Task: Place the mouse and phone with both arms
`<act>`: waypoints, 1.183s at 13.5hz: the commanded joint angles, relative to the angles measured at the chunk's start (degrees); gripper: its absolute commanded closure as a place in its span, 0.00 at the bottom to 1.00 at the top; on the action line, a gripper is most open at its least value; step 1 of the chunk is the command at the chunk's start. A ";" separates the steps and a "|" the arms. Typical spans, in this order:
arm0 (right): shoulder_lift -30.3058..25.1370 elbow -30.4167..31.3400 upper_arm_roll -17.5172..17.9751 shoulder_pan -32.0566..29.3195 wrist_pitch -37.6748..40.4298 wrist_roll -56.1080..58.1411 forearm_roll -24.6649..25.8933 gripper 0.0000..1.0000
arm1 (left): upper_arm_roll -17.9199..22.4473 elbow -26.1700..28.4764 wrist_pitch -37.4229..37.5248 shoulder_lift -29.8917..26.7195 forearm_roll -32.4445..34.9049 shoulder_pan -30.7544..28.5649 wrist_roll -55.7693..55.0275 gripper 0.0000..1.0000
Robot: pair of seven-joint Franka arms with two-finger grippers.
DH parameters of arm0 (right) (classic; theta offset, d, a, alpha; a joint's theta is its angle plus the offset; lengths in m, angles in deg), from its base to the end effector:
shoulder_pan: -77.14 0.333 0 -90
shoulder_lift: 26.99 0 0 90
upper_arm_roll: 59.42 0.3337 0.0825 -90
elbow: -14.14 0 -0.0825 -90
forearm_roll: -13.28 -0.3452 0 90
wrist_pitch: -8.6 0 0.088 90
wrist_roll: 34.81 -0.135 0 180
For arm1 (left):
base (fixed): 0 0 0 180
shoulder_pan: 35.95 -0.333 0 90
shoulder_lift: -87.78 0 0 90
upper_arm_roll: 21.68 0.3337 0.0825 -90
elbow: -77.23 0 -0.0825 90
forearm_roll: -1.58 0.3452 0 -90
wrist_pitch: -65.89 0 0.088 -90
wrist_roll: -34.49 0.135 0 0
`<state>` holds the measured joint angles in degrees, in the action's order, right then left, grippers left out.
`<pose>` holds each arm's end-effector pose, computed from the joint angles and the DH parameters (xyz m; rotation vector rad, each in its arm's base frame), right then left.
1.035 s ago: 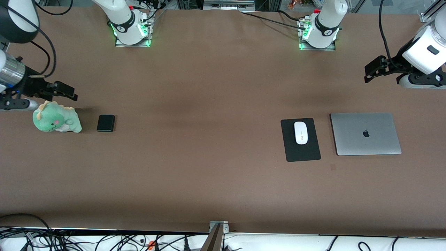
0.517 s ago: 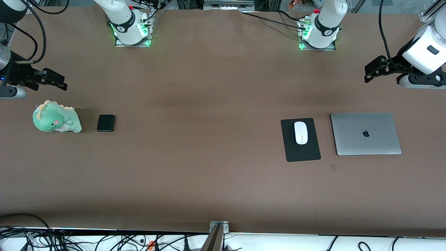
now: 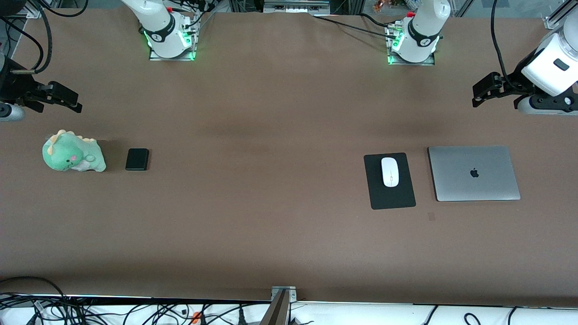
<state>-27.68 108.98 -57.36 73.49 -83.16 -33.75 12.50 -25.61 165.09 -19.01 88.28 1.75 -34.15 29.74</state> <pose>0.5109 -0.0123 0.5864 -3.1268 0.0156 0.0647 0.5053 -0.0501 0.6183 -3.1322 0.0265 0.0938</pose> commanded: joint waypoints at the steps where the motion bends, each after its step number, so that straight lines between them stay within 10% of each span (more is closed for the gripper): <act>1: -0.36 -0.62 0.75 -1.01 0.09 -0.71 0.87 0.00 | -0.12 -1.82 1.05 0.72 0.36 0.04 0.97 0.00; 16: 0.25 -1.50 0.84 -1.10 -0.97 -0.62 0.87 0.00 | -0.12 -1.82 1.05 0.72 0.28 0.04 0.97 0.00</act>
<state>-27.63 108.18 -57.36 73.32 -84.29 -33.88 12.75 -25.61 165.09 -19.01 88.28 1.75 -34.15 29.74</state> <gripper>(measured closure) 0.000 0.000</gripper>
